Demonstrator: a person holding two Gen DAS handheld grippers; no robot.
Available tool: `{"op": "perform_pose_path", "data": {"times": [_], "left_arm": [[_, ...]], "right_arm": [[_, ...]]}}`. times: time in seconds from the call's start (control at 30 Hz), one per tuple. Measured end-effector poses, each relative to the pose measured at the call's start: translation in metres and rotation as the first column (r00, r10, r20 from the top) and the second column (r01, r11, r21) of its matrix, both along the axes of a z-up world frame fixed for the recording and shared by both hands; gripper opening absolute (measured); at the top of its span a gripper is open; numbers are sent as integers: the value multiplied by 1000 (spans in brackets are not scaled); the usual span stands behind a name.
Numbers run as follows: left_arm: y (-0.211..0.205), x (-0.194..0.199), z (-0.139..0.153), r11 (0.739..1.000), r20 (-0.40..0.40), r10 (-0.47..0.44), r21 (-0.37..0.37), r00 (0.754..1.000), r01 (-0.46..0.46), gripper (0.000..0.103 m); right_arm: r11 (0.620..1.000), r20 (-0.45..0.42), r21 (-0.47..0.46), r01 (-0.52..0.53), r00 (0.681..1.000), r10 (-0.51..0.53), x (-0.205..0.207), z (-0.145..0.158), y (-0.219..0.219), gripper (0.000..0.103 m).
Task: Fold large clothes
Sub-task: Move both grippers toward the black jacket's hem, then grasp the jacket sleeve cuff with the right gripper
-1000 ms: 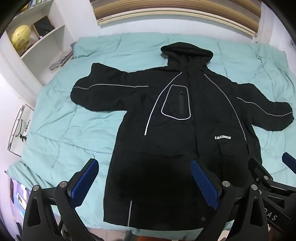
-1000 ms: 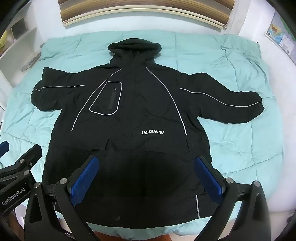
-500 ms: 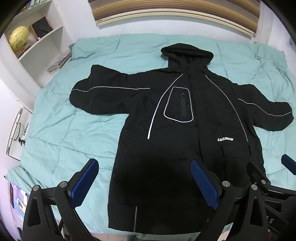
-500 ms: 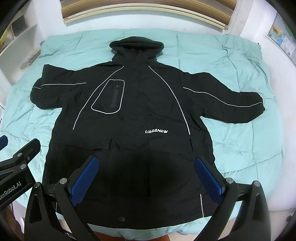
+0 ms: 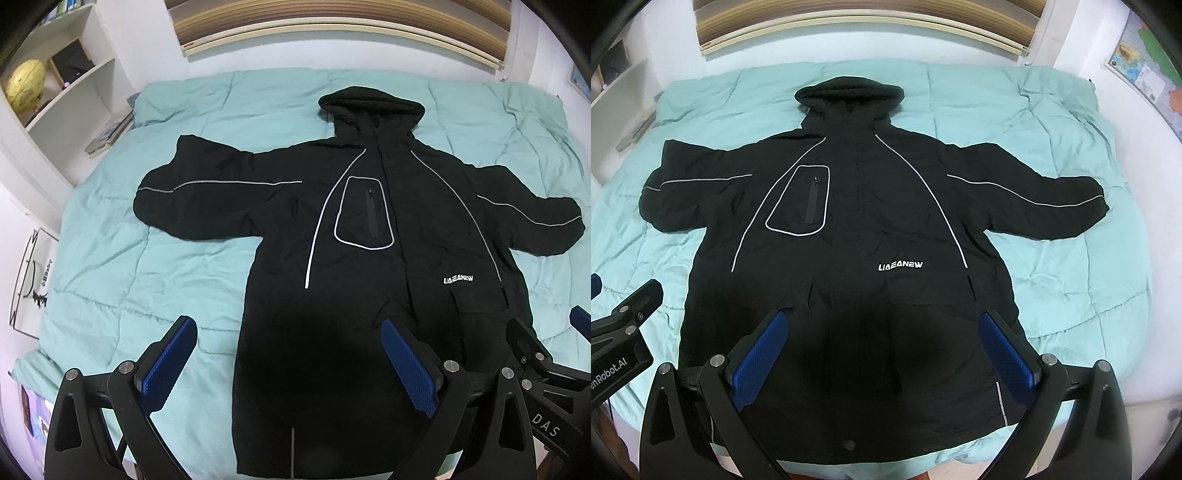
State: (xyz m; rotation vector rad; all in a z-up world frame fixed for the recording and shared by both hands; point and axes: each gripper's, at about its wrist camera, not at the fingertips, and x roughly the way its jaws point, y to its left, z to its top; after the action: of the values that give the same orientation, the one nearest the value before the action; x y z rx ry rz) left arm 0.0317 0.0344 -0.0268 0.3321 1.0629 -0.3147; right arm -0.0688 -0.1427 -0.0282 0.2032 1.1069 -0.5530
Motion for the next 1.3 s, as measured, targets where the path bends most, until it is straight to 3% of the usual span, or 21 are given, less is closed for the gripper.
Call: {"op": "perform_pose_path", "data": {"times": [0.43, 0.67, 1.0, 1.3], "left_arm": [[4, 23, 3, 1000, 11, -22, -22, 1000, 23, 100], [-20, 15, 9, 997, 4, -34, -62, 999, 34, 100], [-89, -17, 8, 990, -48, -10, -143, 999, 3, 100], [-192, -39, -15, 989, -25, -53, -138, 998, 49, 100]], "right_arm": [[997, 26, -30, 66, 998, -65, 8, 6, 2, 103], [993, 82, -24, 116, 990, -114, -2, 22, -29, 103], [991, 101, -57, 124, 988, -118, -33, 36, -115, 103], [982, 76, -37, 188, 980, -185, -74, 13, -225, 103]]}}
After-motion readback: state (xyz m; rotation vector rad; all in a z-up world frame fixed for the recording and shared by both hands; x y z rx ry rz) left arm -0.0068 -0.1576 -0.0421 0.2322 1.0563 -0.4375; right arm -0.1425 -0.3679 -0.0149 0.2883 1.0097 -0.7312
